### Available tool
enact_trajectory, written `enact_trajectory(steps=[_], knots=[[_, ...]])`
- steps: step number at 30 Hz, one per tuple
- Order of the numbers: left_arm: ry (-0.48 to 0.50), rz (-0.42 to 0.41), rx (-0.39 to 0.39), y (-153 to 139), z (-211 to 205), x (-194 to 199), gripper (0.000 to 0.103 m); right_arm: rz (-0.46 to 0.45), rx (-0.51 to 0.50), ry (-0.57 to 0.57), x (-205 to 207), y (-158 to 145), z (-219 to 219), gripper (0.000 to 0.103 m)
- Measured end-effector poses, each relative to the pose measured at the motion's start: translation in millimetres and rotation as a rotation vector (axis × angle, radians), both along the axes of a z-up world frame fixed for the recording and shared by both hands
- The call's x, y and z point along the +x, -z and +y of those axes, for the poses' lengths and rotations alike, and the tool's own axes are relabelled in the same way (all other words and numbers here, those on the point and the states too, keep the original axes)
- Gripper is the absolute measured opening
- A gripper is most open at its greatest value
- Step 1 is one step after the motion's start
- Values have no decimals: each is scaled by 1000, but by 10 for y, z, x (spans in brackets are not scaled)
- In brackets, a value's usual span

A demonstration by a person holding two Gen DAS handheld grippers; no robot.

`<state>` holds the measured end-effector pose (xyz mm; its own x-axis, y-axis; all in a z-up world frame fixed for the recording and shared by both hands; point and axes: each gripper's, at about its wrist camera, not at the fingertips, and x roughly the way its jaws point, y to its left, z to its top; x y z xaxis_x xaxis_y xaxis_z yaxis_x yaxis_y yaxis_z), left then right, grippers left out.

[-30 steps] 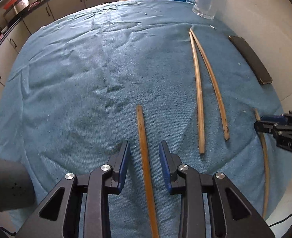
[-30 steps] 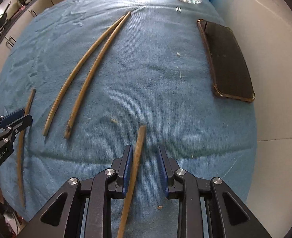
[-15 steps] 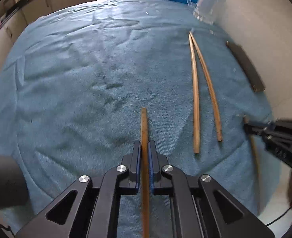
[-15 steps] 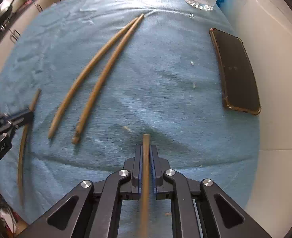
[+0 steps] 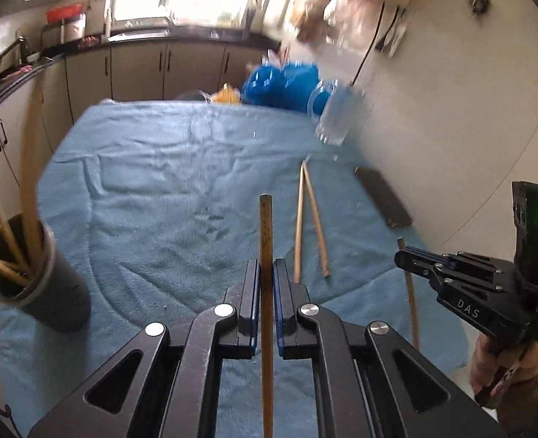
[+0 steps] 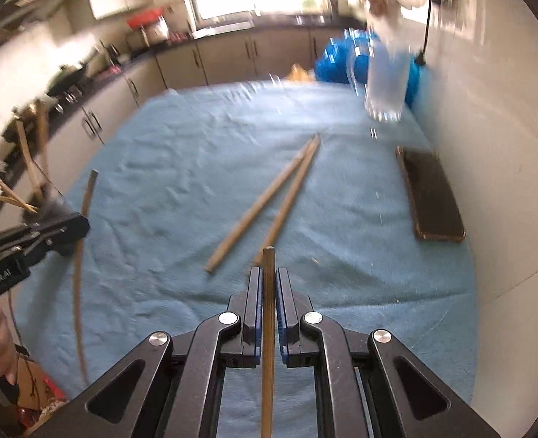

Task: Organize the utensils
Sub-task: 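Lift both held chopsticks and carry them over the grey cup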

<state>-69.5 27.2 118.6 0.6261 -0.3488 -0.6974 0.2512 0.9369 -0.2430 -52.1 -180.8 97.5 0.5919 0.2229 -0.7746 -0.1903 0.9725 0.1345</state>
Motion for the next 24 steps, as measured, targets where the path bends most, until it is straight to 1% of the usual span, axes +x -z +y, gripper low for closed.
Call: enact_trajectory(steps=[6, 10, 17, 24], knots=[[-67, -94, -43, -223, 234, -315, 7, -113, 59, -3, -209, -246, 25, 7], [-132, -177, -67, -393, 438, -536, 7, -169, 89, -12, -326, -399, 120, 7], [-253, -288, -145, -709, 915, -821, 7, -269, 168, -36, -382, -668, 349, 7], [-379, -430, -150, -1064, 1355, -1000, 7, -370, 272, -79, -264, -989, 768, 7]])
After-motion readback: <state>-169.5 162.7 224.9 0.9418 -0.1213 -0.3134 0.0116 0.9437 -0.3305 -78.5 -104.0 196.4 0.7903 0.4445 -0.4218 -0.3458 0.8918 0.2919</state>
